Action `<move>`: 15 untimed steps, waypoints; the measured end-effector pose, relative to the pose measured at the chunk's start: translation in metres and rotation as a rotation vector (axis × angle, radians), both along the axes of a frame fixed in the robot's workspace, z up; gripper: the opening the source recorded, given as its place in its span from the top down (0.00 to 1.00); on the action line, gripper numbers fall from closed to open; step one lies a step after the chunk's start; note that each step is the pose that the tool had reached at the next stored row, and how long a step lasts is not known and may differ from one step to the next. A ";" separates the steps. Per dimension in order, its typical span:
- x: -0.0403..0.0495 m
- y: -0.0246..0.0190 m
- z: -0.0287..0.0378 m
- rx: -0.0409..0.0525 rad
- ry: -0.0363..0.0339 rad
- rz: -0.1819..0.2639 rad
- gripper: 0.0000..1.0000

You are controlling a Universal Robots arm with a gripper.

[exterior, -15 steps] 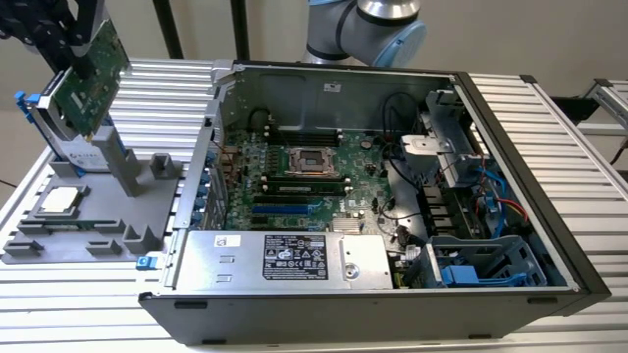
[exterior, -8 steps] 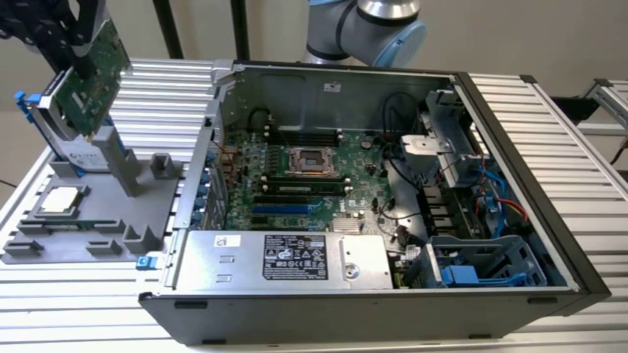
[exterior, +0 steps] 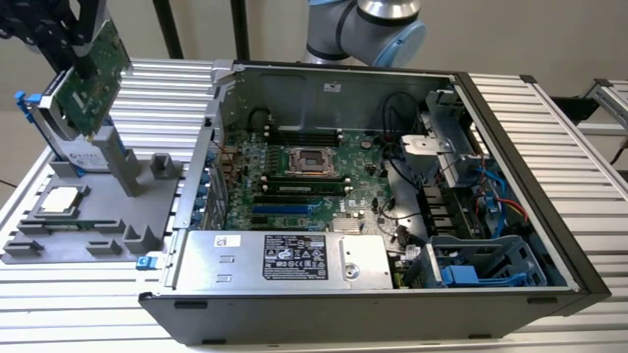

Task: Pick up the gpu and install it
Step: 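Pick up the gpu and move the gpu toward the slot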

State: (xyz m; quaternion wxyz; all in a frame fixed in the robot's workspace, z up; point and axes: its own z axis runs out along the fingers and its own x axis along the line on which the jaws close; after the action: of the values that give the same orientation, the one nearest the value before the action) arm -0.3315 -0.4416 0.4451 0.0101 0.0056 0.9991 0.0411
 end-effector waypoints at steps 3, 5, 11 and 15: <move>0.0000 0.0000 0.0020 -0.0001 -0.0001 0.000 1.00; 0.0000 0.0000 0.0031 -0.0002 0.0000 0.000 1.00; 0.0021 0.0001 0.0033 -0.0002 0.0000 0.000 1.00; 0.0031 0.0001 0.0032 -0.0002 0.0000 0.000 1.00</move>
State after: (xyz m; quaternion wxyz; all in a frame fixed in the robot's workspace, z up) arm -0.3284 -0.4416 0.4484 0.0101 0.0056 0.9991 0.0410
